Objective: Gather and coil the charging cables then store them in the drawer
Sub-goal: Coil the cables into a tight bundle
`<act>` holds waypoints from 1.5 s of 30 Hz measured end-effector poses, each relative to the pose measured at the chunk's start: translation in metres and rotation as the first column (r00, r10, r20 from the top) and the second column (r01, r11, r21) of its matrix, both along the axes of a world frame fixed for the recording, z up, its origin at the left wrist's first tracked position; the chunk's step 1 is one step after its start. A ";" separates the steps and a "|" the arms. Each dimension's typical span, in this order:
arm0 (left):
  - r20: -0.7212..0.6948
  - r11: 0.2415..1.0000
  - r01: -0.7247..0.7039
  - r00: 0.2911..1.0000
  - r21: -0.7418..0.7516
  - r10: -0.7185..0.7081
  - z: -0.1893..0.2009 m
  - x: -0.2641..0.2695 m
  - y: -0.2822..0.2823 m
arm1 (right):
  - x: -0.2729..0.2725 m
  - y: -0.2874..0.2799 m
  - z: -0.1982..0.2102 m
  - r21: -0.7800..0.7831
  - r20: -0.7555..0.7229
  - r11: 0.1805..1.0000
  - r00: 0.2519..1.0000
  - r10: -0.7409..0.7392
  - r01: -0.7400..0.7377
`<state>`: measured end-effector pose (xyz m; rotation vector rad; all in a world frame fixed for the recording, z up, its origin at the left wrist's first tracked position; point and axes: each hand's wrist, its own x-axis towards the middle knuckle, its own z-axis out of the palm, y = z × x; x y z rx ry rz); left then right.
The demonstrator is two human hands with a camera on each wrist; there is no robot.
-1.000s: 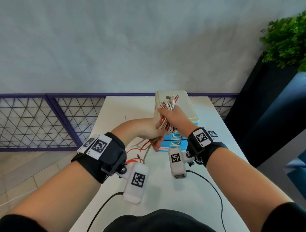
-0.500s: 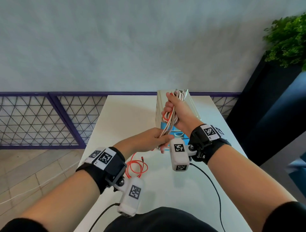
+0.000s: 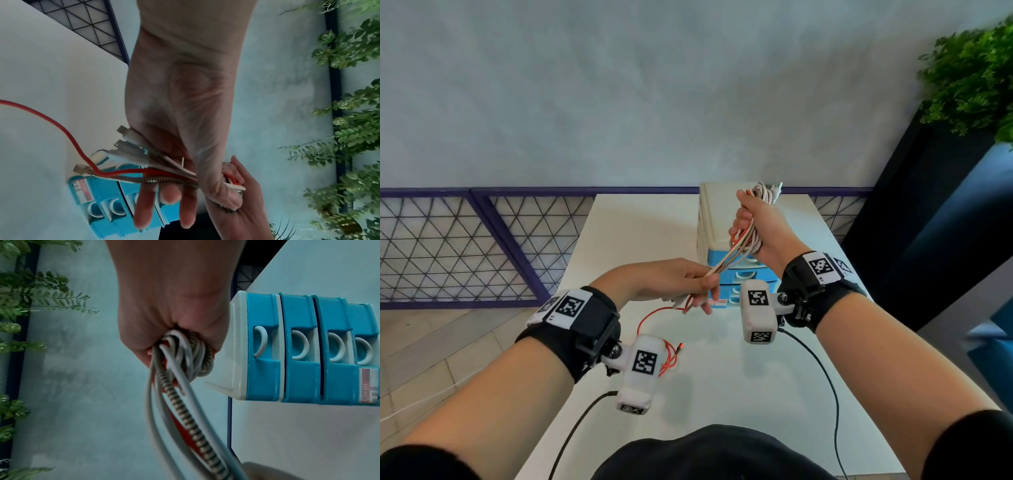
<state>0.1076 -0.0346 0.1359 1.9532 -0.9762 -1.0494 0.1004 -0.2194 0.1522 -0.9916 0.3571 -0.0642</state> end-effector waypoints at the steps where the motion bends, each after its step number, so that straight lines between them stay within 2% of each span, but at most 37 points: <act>1: 0.002 1.000 -0.001 1.000 -0.008 0.001 0.000 0.001 0.000 | 0.000 -0.001 0.000 0.008 0.000 1.000 1.000 0.010 -0.010; 8: -0.060 0.999 0.026 0.998 -0.043 -0.028 -0.008 0.010 0.009 | 0.001 -0.010 -0.002 0.054 0.009 0.995 0.996 0.088 -0.088; 14: -0.020 0.989 -0.121 0.993 -0.086 0.119 -0.007 0.019 0.020 | 0.000 -0.016 0.001 0.014 0.011 0.987 0.987 0.159 -0.159; 17: 0.111 0.976 -0.202 0.971 -0.084 0.211 -0.005 0.025 0.020 | -0.002 -0.017 0.003 -0.113 -0.003 0.978 0.985 0.175 -0.174; 20: 0.311 0.979 -0.194 0.928 -0.068 0.206 0.002 0.028 0.014 | -0.003 -0.014 0.006 -0.398 -0.032 0.887 0.970 0.241 -0.234; 22: 0.415 0.981 -0.174 0.888 -0.090 0.196 0.010 0.028 0.007 | -0.005 -0.007 0.011 -0.571 -0.081 0.757 0.940 0.332 -0.317; 24: 0.463 0.970 -0.183 0.854 -0.161 0.237 0.018 0.029 0.000 | -0.007 0.000 0.015 -0.657 -0.129 0.643 0.899 0.418 -0.393; 26: 0.540 0.957 -0.213 0.791 -0.196 0.287 0.021 0.031 -0.006 | -0.009 0.006 0.017 -0.662 -0.146 0.585 0.846 0.513 -0.469; 30: 0.683 0.947 -0.254 0.657 -0.198 0.319 0.021 0.031 -0.008 | -0.014 0.009 0.017 -0.603 -0.151 0.538 0.746 0.648 -0.589; 35: 0.726 0.943 -0.267 0.606 -0.199 0.325 0.021 0.023 -0.010 | -0.014 0.007 0.011 -0.584 -0.176 0.529 0.732 0.658 -0.616; 38: 0.785 0.959 -0.234 0.558 -0.162 0.269 0.025 0.022 -0.012 | -0.019 0.011 0.004 -0.576 -0.205 0.514 0.722 0.661 -0.635; 39: 0.784 0.965 -0.218 0.570 -0.144 0.245 0.027 0.022 -0.013 | -0.020 0.011 0.001 -0.584 -0.200 0.513 0.725 0.659 -0.629; 40: 0.758 0.970 -0.207 0.610 -0.128 0.230 0.028 0.022 -0.014 | -0.020 0.011 -0.001 -0.582 -0.190 0.516 0.722 0.665 -0.629; 43: 0.546 0.980 -0.192 0.815 -0.061 0.193 0.035 0.029 -0.010 | -0.022 0.008 -0.003 -0.539 -0.202 0.529 0.710 0.674 -0.655; 45: 0.422 0.981 -0.193 0.891 0.014 0.169 0.041 0.037 -0.001 | -0.023 0.003 -0.003 -0.567 -0.221 0.519 0.725 0.652 -0.640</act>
